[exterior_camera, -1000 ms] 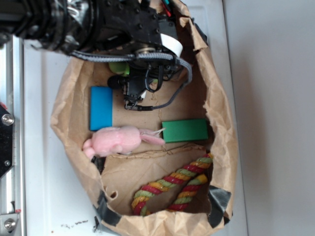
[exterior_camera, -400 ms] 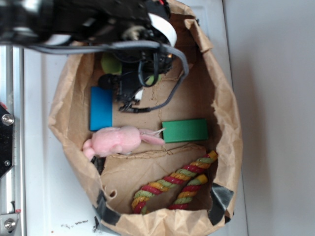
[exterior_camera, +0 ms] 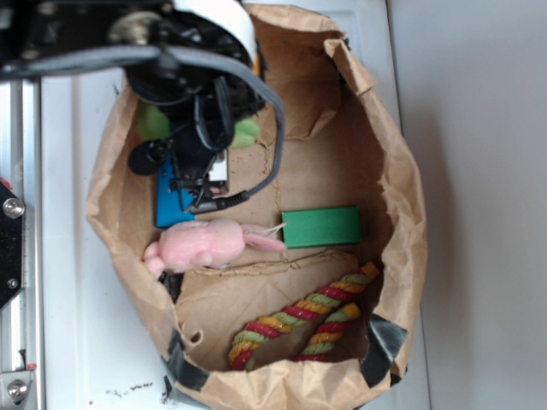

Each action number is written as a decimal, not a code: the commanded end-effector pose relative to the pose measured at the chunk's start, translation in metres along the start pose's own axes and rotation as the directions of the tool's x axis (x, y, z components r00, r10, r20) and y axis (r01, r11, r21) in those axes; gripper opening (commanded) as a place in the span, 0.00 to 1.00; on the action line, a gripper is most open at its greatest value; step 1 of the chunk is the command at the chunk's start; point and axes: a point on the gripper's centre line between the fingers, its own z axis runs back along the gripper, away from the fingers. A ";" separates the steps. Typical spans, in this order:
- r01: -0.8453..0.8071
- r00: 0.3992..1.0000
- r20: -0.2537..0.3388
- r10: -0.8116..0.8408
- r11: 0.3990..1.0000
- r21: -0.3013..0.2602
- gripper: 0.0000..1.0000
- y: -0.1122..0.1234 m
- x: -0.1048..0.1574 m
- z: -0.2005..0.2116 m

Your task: Grab the green animal.

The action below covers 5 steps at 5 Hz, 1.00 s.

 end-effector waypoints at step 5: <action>-0.222 0.975 0.003 0.222 0.975 0.004 0.00 -0.033 0.046 0.060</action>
